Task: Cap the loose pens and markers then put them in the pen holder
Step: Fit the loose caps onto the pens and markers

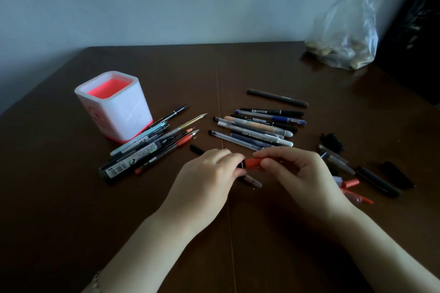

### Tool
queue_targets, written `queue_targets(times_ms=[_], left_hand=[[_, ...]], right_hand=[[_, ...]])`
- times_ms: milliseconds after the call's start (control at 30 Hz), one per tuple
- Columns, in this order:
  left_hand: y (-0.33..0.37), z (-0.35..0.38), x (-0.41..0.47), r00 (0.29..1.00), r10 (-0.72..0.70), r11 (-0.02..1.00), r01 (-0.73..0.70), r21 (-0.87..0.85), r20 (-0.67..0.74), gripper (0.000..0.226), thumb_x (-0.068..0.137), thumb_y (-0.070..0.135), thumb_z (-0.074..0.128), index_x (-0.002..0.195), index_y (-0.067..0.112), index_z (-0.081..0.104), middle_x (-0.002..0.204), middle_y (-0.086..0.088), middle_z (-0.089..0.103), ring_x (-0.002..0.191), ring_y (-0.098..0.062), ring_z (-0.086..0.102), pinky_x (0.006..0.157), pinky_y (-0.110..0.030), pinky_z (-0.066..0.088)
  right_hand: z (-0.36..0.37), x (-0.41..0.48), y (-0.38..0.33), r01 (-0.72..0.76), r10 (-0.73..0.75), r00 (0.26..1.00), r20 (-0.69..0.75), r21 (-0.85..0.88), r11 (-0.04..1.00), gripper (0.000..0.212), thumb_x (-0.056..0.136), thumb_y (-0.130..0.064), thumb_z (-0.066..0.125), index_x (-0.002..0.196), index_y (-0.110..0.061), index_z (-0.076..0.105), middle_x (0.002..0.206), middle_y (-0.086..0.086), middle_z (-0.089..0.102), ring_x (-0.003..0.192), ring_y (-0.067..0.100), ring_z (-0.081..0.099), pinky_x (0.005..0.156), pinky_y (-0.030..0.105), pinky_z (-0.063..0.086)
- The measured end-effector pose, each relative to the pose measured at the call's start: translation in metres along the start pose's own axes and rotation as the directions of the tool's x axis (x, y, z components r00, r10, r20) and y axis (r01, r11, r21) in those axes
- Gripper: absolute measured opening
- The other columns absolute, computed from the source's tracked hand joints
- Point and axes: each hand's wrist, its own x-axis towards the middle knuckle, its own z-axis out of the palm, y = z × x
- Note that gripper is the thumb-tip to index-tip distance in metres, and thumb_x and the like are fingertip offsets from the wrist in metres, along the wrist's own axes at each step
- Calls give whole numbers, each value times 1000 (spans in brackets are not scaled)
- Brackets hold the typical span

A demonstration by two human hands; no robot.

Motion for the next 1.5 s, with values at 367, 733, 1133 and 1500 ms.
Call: queue_targets(times_ms=[367, 733, 1133, 1500], left_hand=[[5, -2, -1, 1000, 2, 990, -5, -139, -20, 39, 82, 31, 40, 94, 7, 68, 77, -2, 68, 67, -15, 64, 55, -23, 50], [1, -2, -1, 953, -1, 999, 11, 32, -304, 32, 85, 24, 48, 103, 5, 66, 91, -7, 56, 79, -2, 47, 68, -7, 40], [8, -2, 9, 771, -636, 321, 273, -907, 7, 6, 86, 13, 58, 83, 13, 64, 63, 5, 66, 68, -14, 69, 64, -27, 58], [-6, -3, 15, 614, -735, -241, 159, -958, 287, 9, 87, 11, 56, 78, 14, 58, 60, 2, 58, 84, -22, 69, 70, -36, 58]], right_hand=[[-2, -2, 4, 196, -199, 980, -18, -86, 977, 25, 80, -15, 57, 100, -28, 62, 95, -22, 63, 95, -6, 61, 80, 6, 46], [-32, -1, -5, 20, -43, 998, -37, -478, 878, 41, 83, -20, 62, 120, -34, 55, 92, -16, 63, 68, -1, 55, 66, 10, 42], [-99, -17, 17, -210, 462, 883, 79, -814, 541, 24, 85, -25, 60, 108, -31, 60, 96, -16, 54, 86, 0, 51, 78, 16, 45], [-63, -2, -16, -93, 48, 991, -126, -381, 920, 21, 77, -10, 67, 87, -28, 68, 81, -16, 63, 74, -3, 59, 65, 7, 46]])
